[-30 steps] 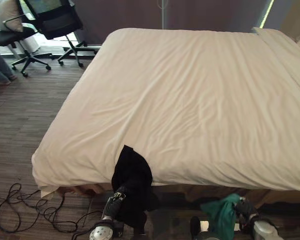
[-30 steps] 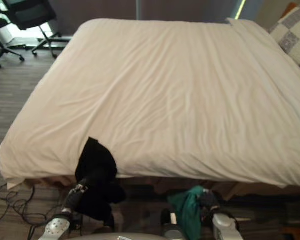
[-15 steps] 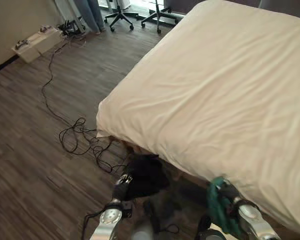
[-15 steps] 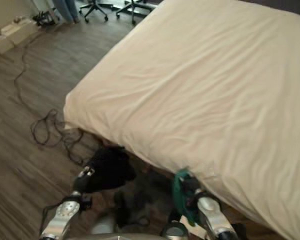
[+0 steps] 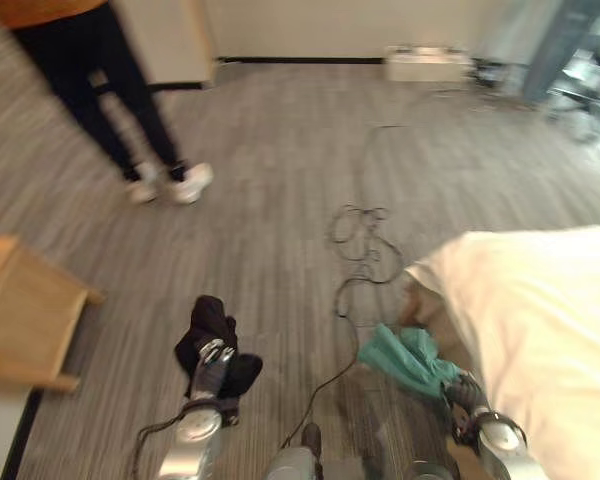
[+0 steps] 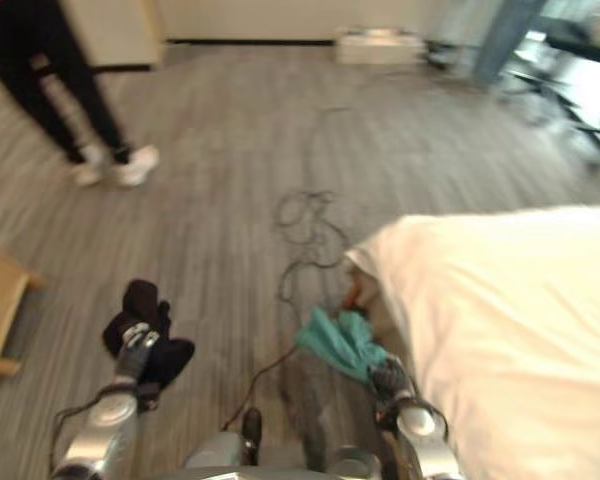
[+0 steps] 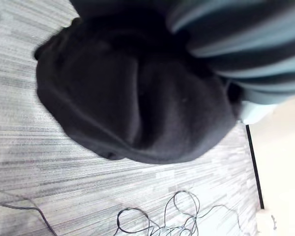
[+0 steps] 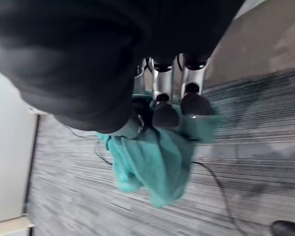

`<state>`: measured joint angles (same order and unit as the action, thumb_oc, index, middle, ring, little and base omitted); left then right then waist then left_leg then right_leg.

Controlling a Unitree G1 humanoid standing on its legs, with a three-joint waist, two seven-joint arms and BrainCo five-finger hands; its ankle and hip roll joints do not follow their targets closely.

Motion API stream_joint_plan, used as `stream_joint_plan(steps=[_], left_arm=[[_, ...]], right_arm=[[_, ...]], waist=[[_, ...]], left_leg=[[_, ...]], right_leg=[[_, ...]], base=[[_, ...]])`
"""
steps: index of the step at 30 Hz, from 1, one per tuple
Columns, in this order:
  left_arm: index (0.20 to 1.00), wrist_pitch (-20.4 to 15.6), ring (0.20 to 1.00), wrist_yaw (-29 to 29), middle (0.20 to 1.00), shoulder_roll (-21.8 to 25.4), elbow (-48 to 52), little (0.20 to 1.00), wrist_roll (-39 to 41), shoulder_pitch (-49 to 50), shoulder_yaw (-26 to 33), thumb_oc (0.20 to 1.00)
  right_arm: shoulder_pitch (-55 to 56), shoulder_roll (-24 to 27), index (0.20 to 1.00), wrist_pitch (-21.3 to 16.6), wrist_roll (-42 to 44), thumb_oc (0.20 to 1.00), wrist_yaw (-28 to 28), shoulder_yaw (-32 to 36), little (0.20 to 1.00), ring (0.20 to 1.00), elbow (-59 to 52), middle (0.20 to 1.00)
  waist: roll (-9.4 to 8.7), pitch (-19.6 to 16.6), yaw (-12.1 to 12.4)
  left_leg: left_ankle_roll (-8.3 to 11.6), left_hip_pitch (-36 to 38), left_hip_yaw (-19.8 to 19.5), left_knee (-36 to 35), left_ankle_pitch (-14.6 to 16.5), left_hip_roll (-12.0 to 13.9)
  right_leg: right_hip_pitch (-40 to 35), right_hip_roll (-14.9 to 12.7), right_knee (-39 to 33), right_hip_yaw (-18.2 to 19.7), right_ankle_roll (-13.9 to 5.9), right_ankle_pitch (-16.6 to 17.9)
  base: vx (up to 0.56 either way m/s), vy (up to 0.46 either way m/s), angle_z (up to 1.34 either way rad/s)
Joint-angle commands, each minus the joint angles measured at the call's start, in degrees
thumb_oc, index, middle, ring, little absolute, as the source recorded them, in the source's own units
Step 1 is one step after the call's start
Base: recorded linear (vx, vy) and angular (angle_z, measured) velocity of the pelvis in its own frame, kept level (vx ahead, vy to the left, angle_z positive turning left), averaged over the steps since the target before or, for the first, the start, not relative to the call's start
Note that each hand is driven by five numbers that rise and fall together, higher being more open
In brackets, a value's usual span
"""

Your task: Tidy up the quilt and then pick up the clothes from the bed and put them into the laundry hamper.

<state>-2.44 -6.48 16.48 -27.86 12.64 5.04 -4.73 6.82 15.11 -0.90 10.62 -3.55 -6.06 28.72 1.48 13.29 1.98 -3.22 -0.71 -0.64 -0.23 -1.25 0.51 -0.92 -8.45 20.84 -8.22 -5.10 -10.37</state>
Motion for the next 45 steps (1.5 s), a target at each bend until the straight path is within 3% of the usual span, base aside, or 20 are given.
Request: stream_joint_plan(steps=[1,9,10,15,17,18,20,22,24,25,29,33,34,35,36,37,38,40,42,45], left_arm=[[0.2,-2.93,0.2,-1.6,0.2,0.8,-0.41,0.2,-1.84,-2.24,-1.78,0.2],[0.2,-2.88,0.2,-2.59,0.2,-1.44,-1.76,0.2,-1.1,1.06,-0.17,0.2],[0.2,-1.91,0.2,-3.87,0.2,-3.21,-28.55,0.2,-6.99,-7.92,-5.59,0.2],[0.2,-2.3,0.2,-5.11,0.2,-3.18,-25.62,0.2,-4.76,-8.45,-5.11,0.2],[0.2,-2.39,0.2,-4.99,0.2,-2.41,-23.28,0.2,-4.8,-8.33,-5.21,0.2],[0.2,-2.5,0.2,-5.05,0.2,-1.99,-22.17,0.2,-5.03,-8.44,-5.34,0.2],[0.2,-2.06,0.2,-5.33,0.2,-1.99,-20.73,0.2,-5.11,-8.22,-5.82,0.2],[0.2,-1.61,0.2,-5.6,0.2,-2.17,-20.63,0.2,-6.03,-7.87,-6.17,0.2],[0.2,-1.2,0.2,-5.31,0.2,-2.62,-20.58,0.2,-7.92,-7.05,-6.44,0.2],[0.2,-0.97,0.2,-5.28,0.2,-2.54,-20.12,0.2,-9.62,-6.42,-6.62,0.2],[0.2,-0.84,0.2,-5.14,0.2,-2.11,-19.68,0.2,-10.87,-5.58,-5.95,0.2],[0.2,-0.25,0.2,-4.94,0.2,-1.21,-20.31,0.2,-10.89,-4.55,-4.79,0.2],[0.2,0.27,0.2,-4.92,0.2,-0.94,-20.73,0.2,-10.84,-4.91,-4.69,0.2],[0.2,0.27,0.2,-4.92,0.2,-0.93,-20.73,0.2,-10.84,-4.92,-4.68,0.2],[0.2,0.37,0.2,-5.54,0.2,-0.88,-20.8,0.2,-10.5,-5.36,-4.71,0.2],[0.2,0.42,0.2,-5.83,0.2,-0.55,-20.79,0.2,-10.28,-5.75,-4.73,0.2],[0.2,0.39,0.2,-6.56,0.2,-0.33,-20.61,0.2,-10.27,-6.97,-5.25,0.2],[0.2,0.41,0.2,-6.94,0.2,0.11,-19.13,0.2,-11.21,-8.2,-6.07,0.2],[0.2,0.09,0.2,-7.19,0.2,0.57,-18.0,0.2,-12.61,-9.23,-6.72,0.2],[0.2,-0.28,0.2,-7.33,0.2,1.06,-18.5,0.2,-13.99,-11.66,-6.68,0.2]], right_arm=[[-1.02,0.02,0.2,-3.33,-0.45,0.2,-3.8,1.4,0.2,0.2,0.11,0.2],[0.5,0.61,0.2,-2.41,-3.92,0.2,-4.34,1.5,0.2,0.2,0.61,0.2],[-5.57,2.6,0.2,0.48,-13.02,0.2,-8.06,-4.32,0.2,0.2,19.26,0.2],[-5.55,3.21,0.2,-0.31,-11.38,0.2,-8.77,-3.17,0.2,0.2,15.34,0.2],[-6.37,4.24,0.2,-0.75,-11.2,0.2,-8.54,-3.19,0.2,0.2,12.4,0.2],[-6.71,5.0,0.2,-1.08,-11.42,0.2,-8.66,-3.12,0.2,0.2,10.97,0.2],[-7.22,6.2,0.2,-0.92,-11.24,0.2,-8.91,-3.07,0.2,0.2,8.7,0.2],[-6.72,7.07,0.2,-0.22,-11.98,0.2,-8.99,-2.7,0.2,0.2,7.37,0.2],[-6.87,7.29,0.2,-0.02,-11.9,0.2,-9.46,-2.15,0.2,0.2,6.01,0.2],[-7.3,7.13,0.2,-0.16,-11.95,0.2,-9.68,-2.37,0.2,0.2,6.16,0.2],[-8.62,6.69,0.2,-0.09,-13.52,0.2,-9.75,-3.34,0.2,0.2,6.12,0.2],[-9.68,4.61,0.2,-0.63,-15.46,0.2,-9.0,-4.87,0.2,0.2,7.15,0.2],[-9.86,3.8,0.2,-0.14,-15.4,0.2,-8.54,-4.61,0.2,0.2,8.3,0.2],[-9.88,3.79,0.2,-0.13,-15.4,0.2,-8.54,-4.62,0.2,0.2,8.3,0.2],[-10.18,3.58,0.2,-0.26,-15.32,0.2,-8.54,-4.9,0.2,0.2,8.19,0.2],[-10.38,3.56,0.2,-0.28,-15.5,0.2,-8.45,-4.84,0.2,0.2,8.22,0.2],[-11.15,4.07,0.2,-0.46,-15.64,0.2,-8.81,-5.08,0.2,0.2,8.21,0.2],[-10.53,4.5,0.2,-0.4,-15.16,0.2,-8.79,-4.57,0.2,0.2,7.33,0.2],[-9.58,5.1,0.2,-0.47,-14.53,0.2,-8.94,-3.89,0.2,0.2,7.22,0.2],[-8.05,6.35,0.2,0.3,-15.22,0.2,-9.29,-3.04,0.2,0.2,9.04,0.2]], waist=[[-2.54,-0.9,-1.33],[-2.78,-3.28,-0.49],[-0.91,-3.78,-0.63],[-0.28,-3.39,-0.9],[-0.25,-2.07,-0.8],[-0.29,-0.94,-0.29],[-0.72,1.08,0.58],[-1.36,1.63,1.09],[-1.24,1.26,1.87],[-0.38,0.27,2.75],[-1.23,-0.52,4.36],[-3.86,-2.06,7.43],[-5.3,-0.92,6.92],[-5.37,-0.94,6.96],[-5.08,-0.33,6.16],[-4.08,0.24,5.2],[-2.58,1.43,3.7],[-1.36,2.61,1.28],[-1.01,2.98,-0.9],[-0.98,2.61,-2.9]], left_leg=[[6.28,-0.15,3.56,2.07,3.71,2.96],[6.34,1.84,4.28,0.99,4.06,2.77],[3.86,8.59,1.86,-4.77,4.46,-0.54],[6.66,9.35,1.98,-3.99,4.26,1.32],[8.36,5.73,3.04,6.24,3.64,2.71],[9.28,2.89,3.25,12.65,0.91,3.25],[8.78,-3.36,3.63,24.51,-2.33,4.23],[7.66,-7.76,6.87,27.66,-1.45,5.16],[6.39,-10.79,11.42,21.94,1.56,4.3],[6.42,-12.97,15.49,13.22,-0.34,3.78],[6.71,-14.83,22.56,2.74,-1.74,2.9],[2.83,-14.04,19.46,1.88,-4.02,0.63],[0.46,-10.88,18.87,3.06,-1.12,-0.75],[0.43,-10.92,18.93,3.06,-1.11,-0.8],[0.11,-8.27,18.26,2.35,-0.54,-0.54],[-0.75,-5.21,17.43,0.11,-0.08,-0.7],[-1.01,-1.66,14.92,-2.17,0.16,-0.26],[-0.38,3.02,11.24,-4.25,0.7,-0.34],[1.28,5.97,7.98,-4.71,2.24,-0.34],[4.23,10.14,2.18,-4.77,7.01,1.46]], right_leg=[[-0.1,-2.29,-14.46,-1.92,-4.64,5.63],[-4.68,-2.66,-20.93,-4.03,-4.83,7.1],[-3.03,4.05,-20.04,1.4,-2.5,5.82],[-4.87,4.24,-23.39,-1.22,-1.77,5.83],[-5.94,4.37,-24.23,-1.67,-0.75,5.44],[-6.78,4.43,-24.49,-1.94,0.01,5.05],[-8.57,4.44,-24.27,-2.75,1.44,4.08],[-10.77,4.36,-24.95,-3.75,1.69,2.54],[-13.17,4.23,-25.71,-3.91,0.9,0.72],[-14.43,4.74,-25.84,-4.12,0.11,-0.98],[-18.7,4.23,-25.58,-5.03,-1.15,-4.57],[-17.05,5.01,-11.82,-3.08,-3.81,-2.0],[-10.48,2.91,4.3,-2.47,-9.72,9.46],[-10.34,2.83,4.52,-2.41,-9.73,9.34],[-7.07,2.48,11.71,-2.51,-9.9,15.09],[-3.3,1.78,17.55,-2.12,-9.9,16.3],[2.92,3.86,21.29,-1.37,-8.01,12.85],[10.04,6.01,17.98,-1.4,-6.32,8.56],[10.32,5.87,5.85,-1.24,-4.64,4.5],[11.57,-0.65,-19.85,6.23,-5.07,8.88]], base=[[0.04,-0.057,0.77],[0.06,-0.004,0.15],[0.02,0.001,0.03],[0.16,-0.17,0.05],[0.13,-0.202,0.0],[0.12,-0.234,0.06],[0.25,-0.263,0.06],[0.32,-0.146,0.1],[0.52,0.057,0.01],[0.53,0.1,-0.16],[0.52,0.093,0.07],[0.63,0.109,-0.31],[0.53,0.158,-0.32],[0.55,0.152,-0.21],[0.42,0.141,0.01],[0.7,0.211,0.18],[0.58,0.176,0.38],[0.61,0.007,0.49],[0.67,-0.136,1.25],[0.74,-0.274,1.87]])
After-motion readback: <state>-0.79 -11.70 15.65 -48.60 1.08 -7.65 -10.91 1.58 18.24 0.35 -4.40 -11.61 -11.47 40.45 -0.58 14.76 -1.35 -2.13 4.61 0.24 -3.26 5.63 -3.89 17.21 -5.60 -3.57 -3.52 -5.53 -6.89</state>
